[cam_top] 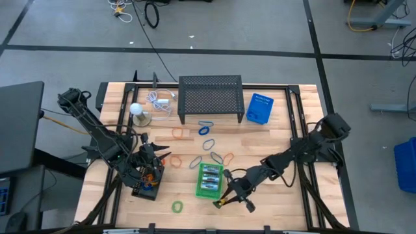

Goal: Pick & Place Office Desk Supplies
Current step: Put the crayon box into the green bin

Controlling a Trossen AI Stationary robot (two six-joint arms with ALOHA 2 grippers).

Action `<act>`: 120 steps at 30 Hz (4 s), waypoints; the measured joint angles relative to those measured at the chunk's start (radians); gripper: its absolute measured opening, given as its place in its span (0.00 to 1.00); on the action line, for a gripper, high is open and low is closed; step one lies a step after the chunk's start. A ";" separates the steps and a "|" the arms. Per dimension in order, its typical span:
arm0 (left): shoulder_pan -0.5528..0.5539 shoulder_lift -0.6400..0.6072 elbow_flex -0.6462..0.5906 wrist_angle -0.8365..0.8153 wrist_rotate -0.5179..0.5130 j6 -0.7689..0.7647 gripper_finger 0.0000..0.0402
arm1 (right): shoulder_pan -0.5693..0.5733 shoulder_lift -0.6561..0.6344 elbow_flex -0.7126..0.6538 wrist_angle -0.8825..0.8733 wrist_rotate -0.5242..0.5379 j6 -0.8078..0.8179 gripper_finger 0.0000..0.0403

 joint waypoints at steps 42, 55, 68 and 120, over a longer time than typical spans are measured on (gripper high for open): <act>0.000 0.000 0.000 -0.006 0.021 0.004 0.29 | -0.192 0.234 0.002 0.262 -0.475 -0.148 0.16; 0.000 0.000 0.000 -0.006 0.035 0.004 0.29 | -0.214 0.234 0.001 0.247 -0.461 -0.201 0.16; 0.000 0.000 0.000 -0.006 0.035 0.004 0.29 | -0.231 0.231 0.002 0.202 -0.516 -0.363 0.16; 0.000 0.000 0.000 -0.007 0.088 0.000 0.29 | -0.308 0.329 0.072 0.214 -0.579 -0.251 0.15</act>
